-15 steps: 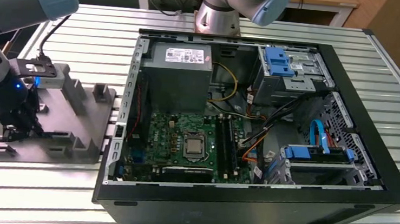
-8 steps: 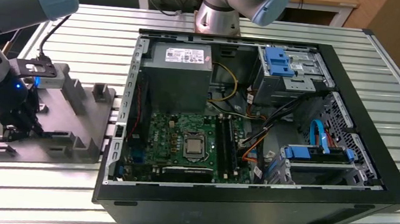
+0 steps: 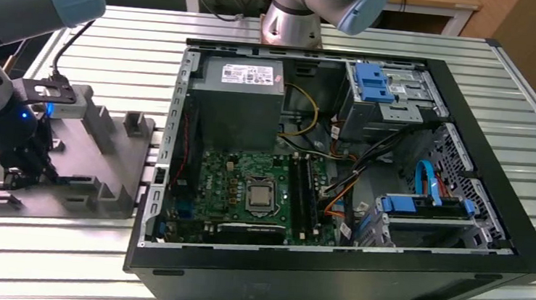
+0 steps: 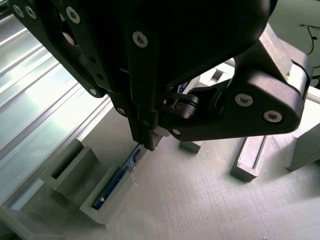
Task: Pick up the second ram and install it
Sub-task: 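Pick up the second ram and move it above second insertion slot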
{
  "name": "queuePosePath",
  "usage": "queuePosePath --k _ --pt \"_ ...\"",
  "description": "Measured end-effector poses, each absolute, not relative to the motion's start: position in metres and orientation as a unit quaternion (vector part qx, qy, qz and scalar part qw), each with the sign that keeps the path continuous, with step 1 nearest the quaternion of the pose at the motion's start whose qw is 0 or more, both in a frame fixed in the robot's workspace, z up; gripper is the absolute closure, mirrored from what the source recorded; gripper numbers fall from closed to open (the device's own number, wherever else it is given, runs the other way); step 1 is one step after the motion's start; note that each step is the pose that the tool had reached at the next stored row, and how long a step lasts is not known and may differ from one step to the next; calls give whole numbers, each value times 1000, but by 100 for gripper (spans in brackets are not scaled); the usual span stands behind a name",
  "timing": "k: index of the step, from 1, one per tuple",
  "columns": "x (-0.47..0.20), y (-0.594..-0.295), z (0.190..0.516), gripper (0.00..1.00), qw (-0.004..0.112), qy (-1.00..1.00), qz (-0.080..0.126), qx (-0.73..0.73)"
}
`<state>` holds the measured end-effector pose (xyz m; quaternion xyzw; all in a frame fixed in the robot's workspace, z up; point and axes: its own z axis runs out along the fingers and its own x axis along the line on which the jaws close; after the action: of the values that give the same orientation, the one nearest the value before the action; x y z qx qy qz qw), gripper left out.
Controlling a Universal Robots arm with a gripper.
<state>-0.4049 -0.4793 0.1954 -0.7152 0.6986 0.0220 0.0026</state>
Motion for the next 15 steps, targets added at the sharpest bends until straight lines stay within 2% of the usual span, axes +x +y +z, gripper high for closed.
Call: queuePosePath --k 15 --pt "-405 -479 215 86 5 699 25 -715"
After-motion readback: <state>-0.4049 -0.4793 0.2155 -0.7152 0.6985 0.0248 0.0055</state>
